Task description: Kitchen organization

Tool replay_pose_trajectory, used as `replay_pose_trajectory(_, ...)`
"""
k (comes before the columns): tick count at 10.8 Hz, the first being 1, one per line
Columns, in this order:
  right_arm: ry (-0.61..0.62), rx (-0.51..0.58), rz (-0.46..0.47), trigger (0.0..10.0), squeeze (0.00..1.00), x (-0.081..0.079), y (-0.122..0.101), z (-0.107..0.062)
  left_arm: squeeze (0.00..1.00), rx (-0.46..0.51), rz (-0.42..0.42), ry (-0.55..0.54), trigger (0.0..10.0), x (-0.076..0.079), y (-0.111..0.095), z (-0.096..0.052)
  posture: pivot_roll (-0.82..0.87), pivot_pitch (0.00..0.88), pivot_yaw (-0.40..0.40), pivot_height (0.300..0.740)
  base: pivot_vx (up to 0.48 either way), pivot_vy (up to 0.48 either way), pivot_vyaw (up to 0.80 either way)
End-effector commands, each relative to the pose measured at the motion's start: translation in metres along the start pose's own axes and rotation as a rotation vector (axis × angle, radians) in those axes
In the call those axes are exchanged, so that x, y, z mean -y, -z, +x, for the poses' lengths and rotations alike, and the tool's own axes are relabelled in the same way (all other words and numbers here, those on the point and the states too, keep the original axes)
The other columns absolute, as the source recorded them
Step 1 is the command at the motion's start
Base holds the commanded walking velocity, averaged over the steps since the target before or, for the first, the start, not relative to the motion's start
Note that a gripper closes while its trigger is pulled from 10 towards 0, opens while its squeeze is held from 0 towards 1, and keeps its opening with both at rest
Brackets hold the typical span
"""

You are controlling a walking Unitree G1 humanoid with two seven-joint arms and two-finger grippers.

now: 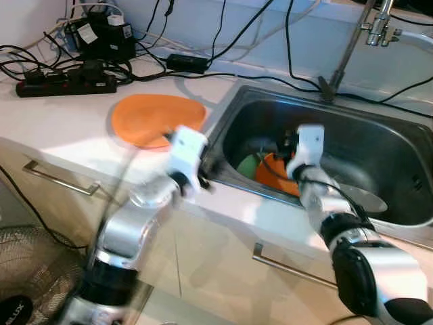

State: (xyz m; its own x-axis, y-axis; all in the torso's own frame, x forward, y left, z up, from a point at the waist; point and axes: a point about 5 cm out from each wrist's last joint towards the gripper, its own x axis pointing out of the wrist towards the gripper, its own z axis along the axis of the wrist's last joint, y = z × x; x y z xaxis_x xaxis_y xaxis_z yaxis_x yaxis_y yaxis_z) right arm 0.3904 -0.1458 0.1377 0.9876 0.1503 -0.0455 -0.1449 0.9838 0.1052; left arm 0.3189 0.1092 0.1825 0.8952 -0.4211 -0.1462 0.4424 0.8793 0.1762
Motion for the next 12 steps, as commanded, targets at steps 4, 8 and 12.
replay_pose_trajectory(4, -0.126, 0.171, 0.251, 10.0, 0.0, -0.021, -0.032, 0.007, 0.0, -0.062, 0.423, -0.152, 10.0, -0.029, -0.004, -0.007, 0.28, 0.031, -0.053, 0.74, 0.0, 0.0, 0.0)
replay_pose_trajectory(8, -0.17, 0.138, 0.298, 10.0, 0.0, -0.03, -0.019, 0.004, 0.0, -0.186, 0.715, -0.075, 10.0, -0.034, 0.007, -0.016, 0.29, 0.011, -0.047, 0.74, 0.0, 0.0, 0.0)
replay_pose_trajectory(12, -0.178, 0.133, 0.311, 10.0, 0.0, -0.03, -0.017, 0.003, 1.0, -0.254, 0.839, -0.166, 10.0, -0.047, 0.01, -0.012, 0.29, 0.0, -0.048, 0.74, 0.0, 0.0, 0.0)
